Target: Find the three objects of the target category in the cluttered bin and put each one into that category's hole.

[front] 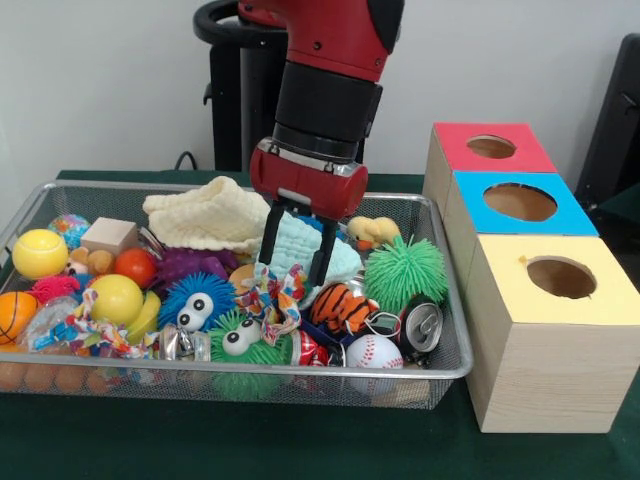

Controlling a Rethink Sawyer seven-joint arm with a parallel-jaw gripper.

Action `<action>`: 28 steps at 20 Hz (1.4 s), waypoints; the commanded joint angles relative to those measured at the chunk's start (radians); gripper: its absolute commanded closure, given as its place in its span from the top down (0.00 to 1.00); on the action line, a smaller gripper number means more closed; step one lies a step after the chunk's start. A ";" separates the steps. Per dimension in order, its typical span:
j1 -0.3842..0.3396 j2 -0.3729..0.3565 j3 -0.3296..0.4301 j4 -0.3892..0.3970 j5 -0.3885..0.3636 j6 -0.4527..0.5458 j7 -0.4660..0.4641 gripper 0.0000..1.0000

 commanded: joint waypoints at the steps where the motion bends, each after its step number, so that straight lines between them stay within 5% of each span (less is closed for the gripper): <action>1: -0.025 0.064 0.087 0.086 -0.042 -0.016 -0.024 1.00; 28: -0.025 0.174 0.058 0.039 -0.097 -0.119 -0.014 1.00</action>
